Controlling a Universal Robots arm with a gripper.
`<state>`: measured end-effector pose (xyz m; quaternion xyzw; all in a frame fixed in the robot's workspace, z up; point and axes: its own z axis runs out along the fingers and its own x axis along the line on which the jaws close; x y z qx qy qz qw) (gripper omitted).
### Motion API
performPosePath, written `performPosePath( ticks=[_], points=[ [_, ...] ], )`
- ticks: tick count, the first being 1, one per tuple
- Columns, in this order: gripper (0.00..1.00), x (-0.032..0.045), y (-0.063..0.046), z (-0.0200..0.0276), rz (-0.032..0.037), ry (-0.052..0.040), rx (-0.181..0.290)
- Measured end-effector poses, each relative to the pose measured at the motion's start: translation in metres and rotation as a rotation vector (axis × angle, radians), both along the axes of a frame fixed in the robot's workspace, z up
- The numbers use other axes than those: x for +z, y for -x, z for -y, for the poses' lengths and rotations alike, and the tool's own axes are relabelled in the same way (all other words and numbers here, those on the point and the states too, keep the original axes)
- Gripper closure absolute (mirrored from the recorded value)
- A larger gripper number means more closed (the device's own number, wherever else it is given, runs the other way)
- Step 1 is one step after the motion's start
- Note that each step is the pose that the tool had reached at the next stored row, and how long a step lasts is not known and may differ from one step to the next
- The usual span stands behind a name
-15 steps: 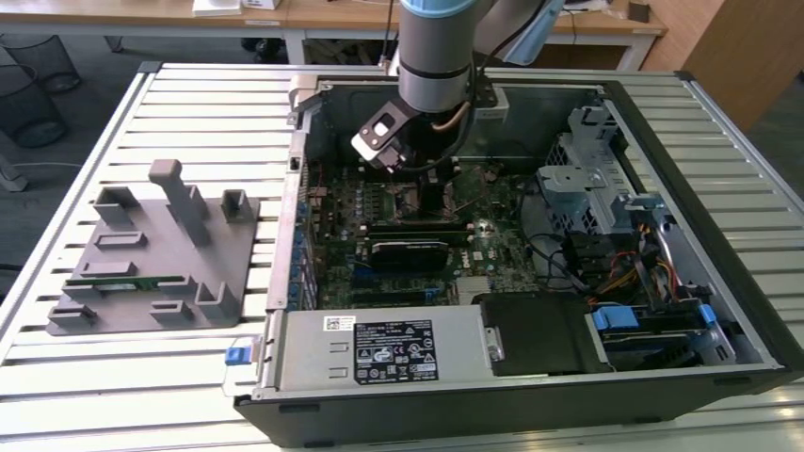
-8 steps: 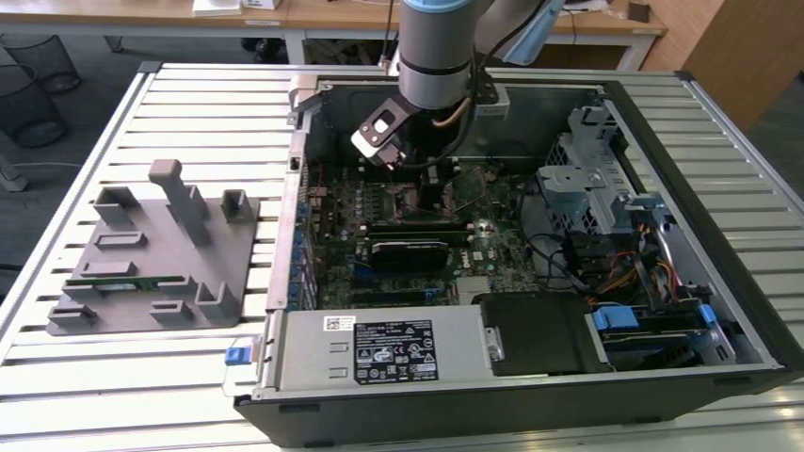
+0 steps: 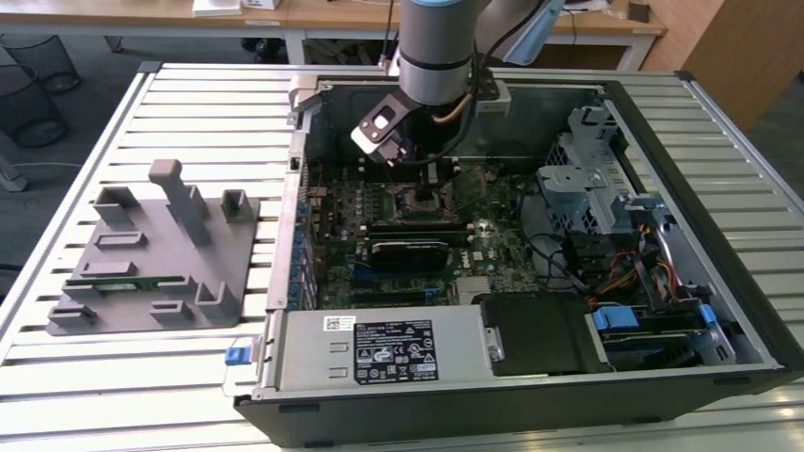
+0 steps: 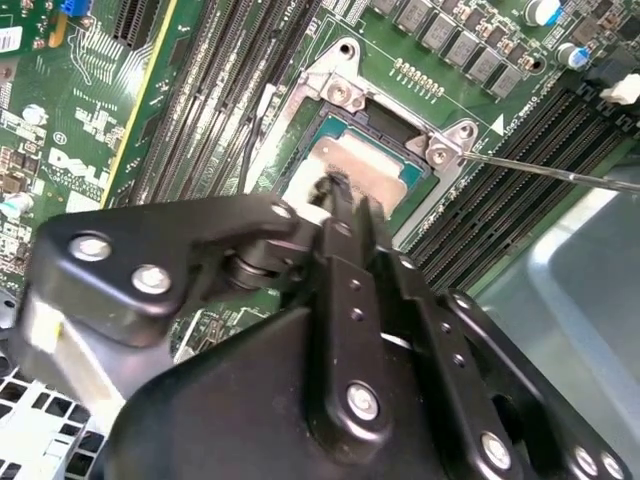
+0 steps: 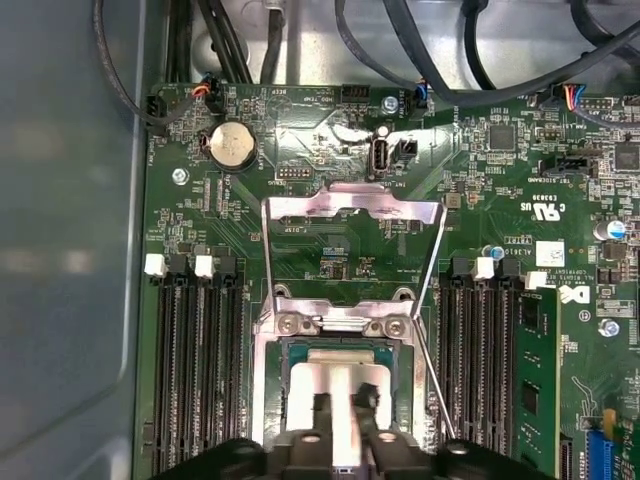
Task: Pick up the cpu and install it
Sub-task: 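Place the cpu into insertion slot, then close the cpu cover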
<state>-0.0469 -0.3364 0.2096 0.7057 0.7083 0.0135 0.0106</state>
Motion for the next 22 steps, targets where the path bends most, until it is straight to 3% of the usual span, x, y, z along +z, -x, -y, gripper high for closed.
performPosePath(
  ticks=[4,22],
  points=[
    [0.89,0.0015,0.0000,0.0000,0.0000,0.0000,0.000],
    [0.89,0.0073,0.0000,0.0000,-0.0003,-0.0001,0.000]
  ],
)
